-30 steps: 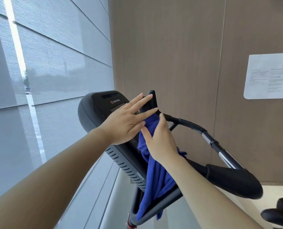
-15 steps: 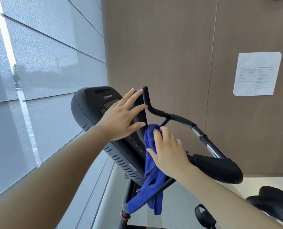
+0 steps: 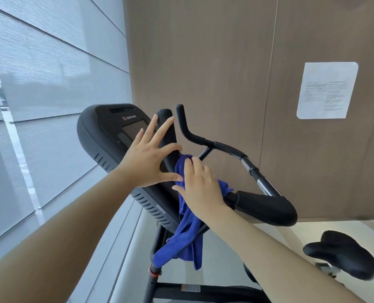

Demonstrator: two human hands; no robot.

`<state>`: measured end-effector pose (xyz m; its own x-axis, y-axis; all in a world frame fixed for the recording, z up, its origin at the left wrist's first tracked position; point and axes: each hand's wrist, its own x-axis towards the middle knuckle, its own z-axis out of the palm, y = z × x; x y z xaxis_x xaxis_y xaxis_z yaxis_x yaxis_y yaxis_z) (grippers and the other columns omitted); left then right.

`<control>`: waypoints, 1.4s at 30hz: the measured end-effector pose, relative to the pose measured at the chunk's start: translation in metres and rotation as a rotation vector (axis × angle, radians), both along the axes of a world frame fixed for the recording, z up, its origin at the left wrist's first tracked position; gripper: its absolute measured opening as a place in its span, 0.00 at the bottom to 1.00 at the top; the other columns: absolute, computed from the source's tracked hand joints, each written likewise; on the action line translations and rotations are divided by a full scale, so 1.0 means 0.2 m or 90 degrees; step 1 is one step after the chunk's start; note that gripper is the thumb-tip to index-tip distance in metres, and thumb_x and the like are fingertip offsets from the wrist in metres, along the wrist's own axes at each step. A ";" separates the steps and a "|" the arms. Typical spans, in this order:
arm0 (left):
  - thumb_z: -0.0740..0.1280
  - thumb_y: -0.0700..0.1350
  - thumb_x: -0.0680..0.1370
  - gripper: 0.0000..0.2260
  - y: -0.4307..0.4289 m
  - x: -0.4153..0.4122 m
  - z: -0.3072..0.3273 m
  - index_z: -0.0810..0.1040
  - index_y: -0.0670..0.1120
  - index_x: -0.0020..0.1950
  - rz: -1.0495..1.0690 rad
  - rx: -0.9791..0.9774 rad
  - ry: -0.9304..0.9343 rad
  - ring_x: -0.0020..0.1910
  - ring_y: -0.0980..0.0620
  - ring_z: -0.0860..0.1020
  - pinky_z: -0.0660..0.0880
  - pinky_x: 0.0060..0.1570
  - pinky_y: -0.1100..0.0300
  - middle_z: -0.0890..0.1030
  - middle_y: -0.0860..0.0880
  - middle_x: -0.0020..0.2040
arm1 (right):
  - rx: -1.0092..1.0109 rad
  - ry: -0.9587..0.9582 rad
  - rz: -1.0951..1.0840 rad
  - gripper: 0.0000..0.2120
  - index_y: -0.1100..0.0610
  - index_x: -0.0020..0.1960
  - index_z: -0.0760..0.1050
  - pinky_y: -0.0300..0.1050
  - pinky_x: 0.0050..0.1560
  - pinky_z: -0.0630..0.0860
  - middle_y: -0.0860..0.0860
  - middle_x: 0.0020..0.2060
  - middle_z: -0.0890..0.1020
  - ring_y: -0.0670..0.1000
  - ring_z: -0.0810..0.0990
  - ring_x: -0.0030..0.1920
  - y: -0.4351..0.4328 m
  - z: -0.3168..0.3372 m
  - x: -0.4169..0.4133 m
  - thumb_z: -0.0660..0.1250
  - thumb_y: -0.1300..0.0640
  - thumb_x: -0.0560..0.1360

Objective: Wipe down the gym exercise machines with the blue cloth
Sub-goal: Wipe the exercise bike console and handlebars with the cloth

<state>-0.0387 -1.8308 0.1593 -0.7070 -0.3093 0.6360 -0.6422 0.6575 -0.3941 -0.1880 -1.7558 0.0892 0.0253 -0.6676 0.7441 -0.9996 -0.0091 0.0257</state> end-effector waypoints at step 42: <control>0.53 0.69 0.72 0.41 0.70 -0.63 -0.32 0.35 0.53 0.75 0.098 0.359 0.139 0.68 0.56 0.67 0.49 0.73 0.48 0.72 0.54 0.67 | 0.055 -0.100 0.219 0.10 0.56 0.57 0.70 0.52 0.49 0.71 0.53 0.53 0.74 0.57 0.73 0.53 0.33 0.15 -0.72 0.64 0.57 0.76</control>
